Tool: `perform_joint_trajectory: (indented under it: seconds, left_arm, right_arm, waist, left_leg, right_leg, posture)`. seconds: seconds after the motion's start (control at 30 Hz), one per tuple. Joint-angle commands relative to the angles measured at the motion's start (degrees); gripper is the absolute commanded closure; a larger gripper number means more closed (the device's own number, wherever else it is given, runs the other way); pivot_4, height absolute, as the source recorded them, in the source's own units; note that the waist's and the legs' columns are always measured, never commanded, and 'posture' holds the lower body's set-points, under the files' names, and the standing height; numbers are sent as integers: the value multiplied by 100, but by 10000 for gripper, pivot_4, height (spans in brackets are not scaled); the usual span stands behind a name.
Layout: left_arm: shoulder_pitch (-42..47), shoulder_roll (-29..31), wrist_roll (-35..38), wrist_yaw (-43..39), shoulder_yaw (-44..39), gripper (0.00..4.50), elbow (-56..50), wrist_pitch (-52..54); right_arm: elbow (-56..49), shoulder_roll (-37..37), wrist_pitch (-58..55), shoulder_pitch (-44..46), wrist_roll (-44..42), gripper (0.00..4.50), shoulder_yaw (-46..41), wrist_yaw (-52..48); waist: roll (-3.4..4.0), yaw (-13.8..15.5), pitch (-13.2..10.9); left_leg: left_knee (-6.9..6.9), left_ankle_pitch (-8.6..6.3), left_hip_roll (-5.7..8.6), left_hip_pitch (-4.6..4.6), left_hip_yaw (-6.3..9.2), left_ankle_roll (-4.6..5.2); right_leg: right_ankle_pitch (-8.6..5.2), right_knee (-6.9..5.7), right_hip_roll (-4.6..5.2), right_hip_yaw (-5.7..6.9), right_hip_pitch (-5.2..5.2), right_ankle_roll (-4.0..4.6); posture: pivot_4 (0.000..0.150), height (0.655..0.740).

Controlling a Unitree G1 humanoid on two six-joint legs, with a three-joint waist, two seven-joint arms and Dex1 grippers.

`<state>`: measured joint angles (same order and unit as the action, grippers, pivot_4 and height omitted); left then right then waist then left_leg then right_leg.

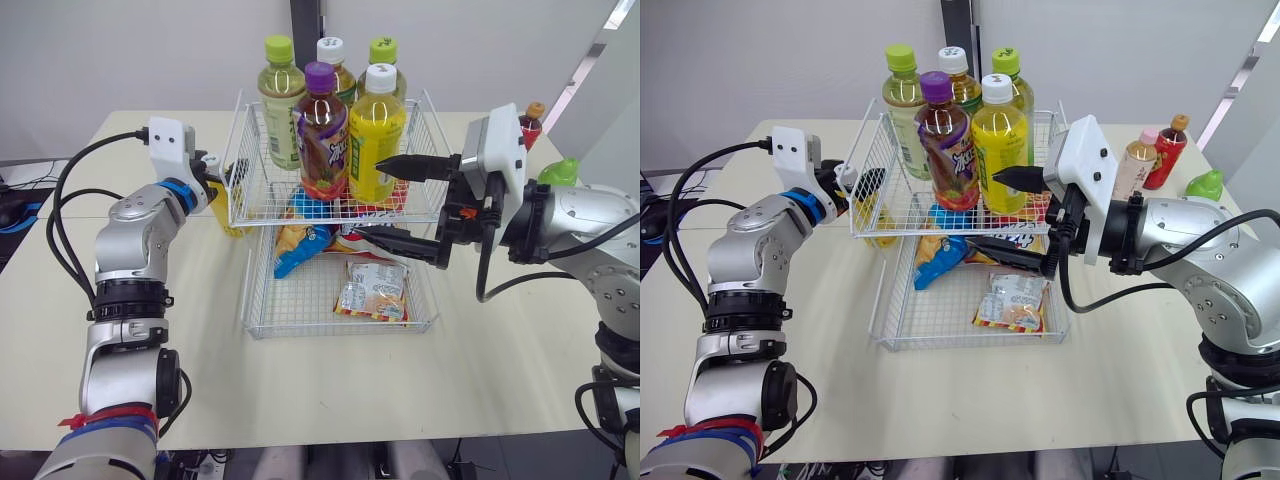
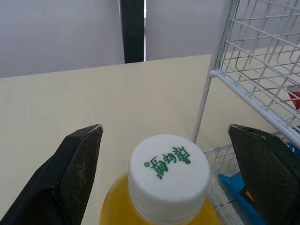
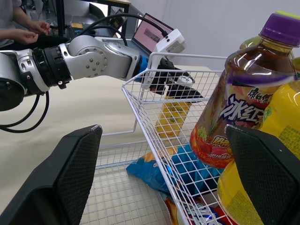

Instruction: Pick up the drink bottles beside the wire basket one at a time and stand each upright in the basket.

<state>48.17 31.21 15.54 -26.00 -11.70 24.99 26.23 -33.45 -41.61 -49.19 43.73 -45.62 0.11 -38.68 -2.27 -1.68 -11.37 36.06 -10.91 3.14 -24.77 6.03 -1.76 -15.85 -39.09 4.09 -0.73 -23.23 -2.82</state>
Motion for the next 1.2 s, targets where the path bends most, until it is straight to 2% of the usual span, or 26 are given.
perform_joint_trajectory:
  seconds: [0.03,0.27,0.47,0.67,0.93,1.07,1.2]
  left_arm:
    - [146,40,-13,16,-60,11597,-93,-87]
    - [40,36,20,25,-80,31017,-252,-44]
    - [-127,133,115,92,-213,31141,-794,196]
    - [-336,636,357,18,-542,31141,-1800,972]
    - [-167,1906,1036,-553,-917,31142,-2759,2416]
    - [190,2629,1356,-1017,-957,31142,-2705,2858]
    - [970,3358,1682,-1640,-860,31142,-2257,3166]
  right_arm:
    - [-105,-1,104,104,-31,0,-194,6]
    - [-137,-8,99,82,-63,0,-204,4]
    - [-150,-7,132,65,-24,0,-189,8]
    - [-178,24,190,37,-27,0,-199,22]
    - [-42,161,350,58,59,0,-85,-51]
    - [-6,225,445,68,144,0,-6,-141]
    - [133,394,618,104,237,0,65,-227]
  waist:
    - [0,-1,0]
    - [0,-1,0]
    - [0,-2,0]
    - [0,-28,0]
    - [0,-18,-1]
    - [-1,-14,-1]
    - [-4,-27,-3]
  left_leg:
    - [0,0,0,0,0,0]
    - [0,0,0,0,0,0]
    - [0,0,0,0,0,0]
    - [-2,0,-4,-1,1,0]
    - [-2,0,-2,-2,1,0]
    - [-1,0,-1,-2,2,0]
    - [-4,0,-5,-4,2,0]
  right_leg:
    - [0,0,0,0,0,0]
    - [0,0,0,-1,0,0]
    - [0,1,0,-2,0,0]
    - [0,1,-3,-3,-4,0]
    - [0,3,-3,-4,-4,0]
    - [-1,3,-3,1,-2,-1]
    - [-1,4,-8,5,-3,-1]
  posture:
    - [1500,7400]
    - [1500,7400]
    - [1500,7400]
    - [1500,7400]
    - [1500,7400]
    - [1500,7400]
    - [1500,7400]
